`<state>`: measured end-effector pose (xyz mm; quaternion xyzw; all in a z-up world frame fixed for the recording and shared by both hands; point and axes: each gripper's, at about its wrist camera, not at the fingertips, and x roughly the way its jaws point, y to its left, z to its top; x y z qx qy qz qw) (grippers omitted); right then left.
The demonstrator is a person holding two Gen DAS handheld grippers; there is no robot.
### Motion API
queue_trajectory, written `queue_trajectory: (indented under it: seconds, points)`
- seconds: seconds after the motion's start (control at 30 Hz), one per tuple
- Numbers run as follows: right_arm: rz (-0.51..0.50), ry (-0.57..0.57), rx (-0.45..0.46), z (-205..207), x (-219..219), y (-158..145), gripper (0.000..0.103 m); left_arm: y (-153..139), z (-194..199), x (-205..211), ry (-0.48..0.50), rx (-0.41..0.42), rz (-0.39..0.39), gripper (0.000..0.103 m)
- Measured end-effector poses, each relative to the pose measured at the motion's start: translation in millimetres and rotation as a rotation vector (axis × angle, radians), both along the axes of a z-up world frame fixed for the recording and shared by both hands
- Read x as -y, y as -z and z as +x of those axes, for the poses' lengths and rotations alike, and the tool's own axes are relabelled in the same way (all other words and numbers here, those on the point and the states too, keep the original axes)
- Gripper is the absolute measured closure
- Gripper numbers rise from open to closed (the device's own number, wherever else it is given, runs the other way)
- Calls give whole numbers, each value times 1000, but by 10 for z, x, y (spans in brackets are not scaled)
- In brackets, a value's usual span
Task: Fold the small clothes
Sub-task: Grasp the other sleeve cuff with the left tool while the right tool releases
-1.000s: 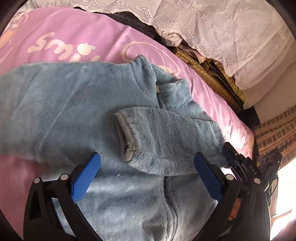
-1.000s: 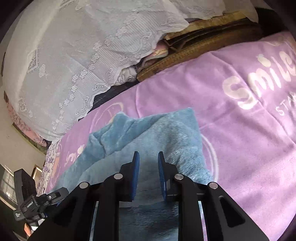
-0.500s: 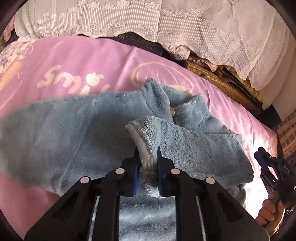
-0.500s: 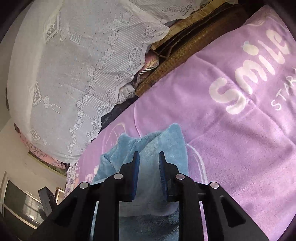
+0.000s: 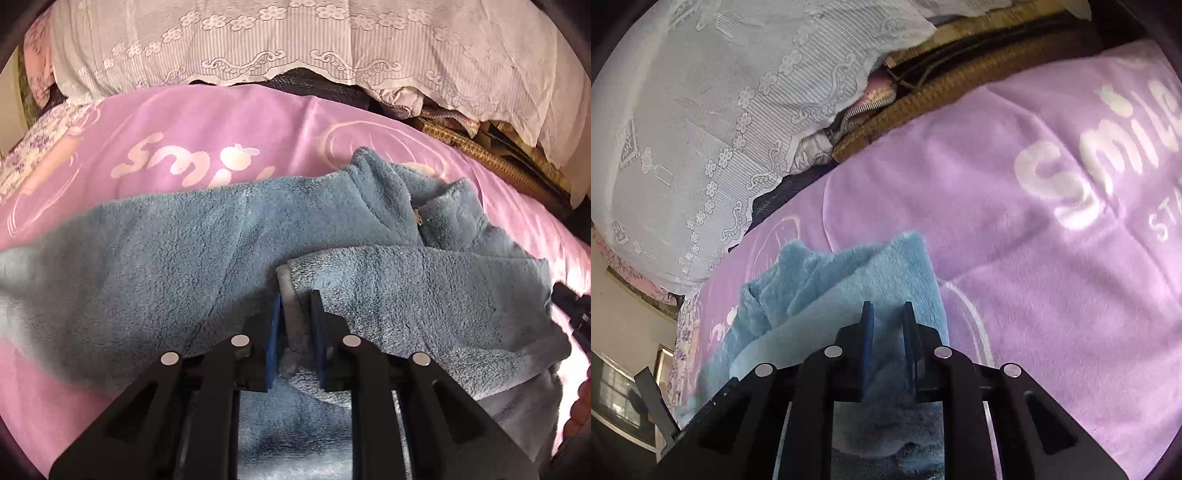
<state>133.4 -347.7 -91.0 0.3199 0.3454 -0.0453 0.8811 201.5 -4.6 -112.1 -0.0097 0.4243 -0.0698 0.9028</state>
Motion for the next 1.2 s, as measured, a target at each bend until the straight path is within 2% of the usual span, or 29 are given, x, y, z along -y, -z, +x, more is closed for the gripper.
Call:
queue_trajectory:
  seconds: [0.1,0.17,0.2,0.23,0.33,0.47,0.53,0.6,0.67,0.77,0.83,0.87,0.93,0.97,1.0,1.07,1.1,1.2]
  points:
    - [-37,-4,-19,195,25,-4,85,16,-4,28,4,1,26,86]
    - [-44,-18,-86,373,47,213,87,36,17,2,4,-13,12,84]
    - [-15,-22,-100,404,72,344,89,42,26,-10,4,-18,7,84]
    - [7,-13,-78,374,102,370,89,48,24,-4,5,-19,8,84]
    - [13,2,-44,211,86,193,84,51,9,-13,4,-17,6,83]
    - [23,-27,3,-187,-68,41,84,55,15,-105,2,-29,-60,81]
    - [31,-26,-8,-385,-156,105,83,63,21,-112,0,-35,-70,81]
    - [-8,-50,-66,-482,-278,286,88,68,14,-89,1,-32,-55,81]
    - [-17,-49,-41,-569,-313,374,90,70,12,-77,4,-31,-47,81]
    - [-1,-21,-22,-640,-284,336,90,71,19,-110,5,-37,-67,80]
    - [-14,14,25,-774,-306,237,85,39,-6,-168,6,-49,-91,79]
    - [-44,12,44,-820,-348,175,82,6,-37,-208,9,-56,-109,75]
    - [-89,-1,59,-836,-406,121,70,-70,-123,-296,11,-55,-150,67]
    - [-84,-18,33,-785,-412,170,64,-102,-158,-327,4,-48,-153,62]
    - [-61,-37,-5,-714,-413,258,64,-110,-167,-322,-5,-42,-124,60]
    - [-4,-49,3,-692,-352,344,64,-16,-112,-255,-11,-48,-10,57]
    - [10,-49,6,-699,-331,336,64,65,-79,-223,-6,-69,10,56]
    - [2,-26,32,-755,-343,294,64,-18,-139,-223,-6,-37,28,56]
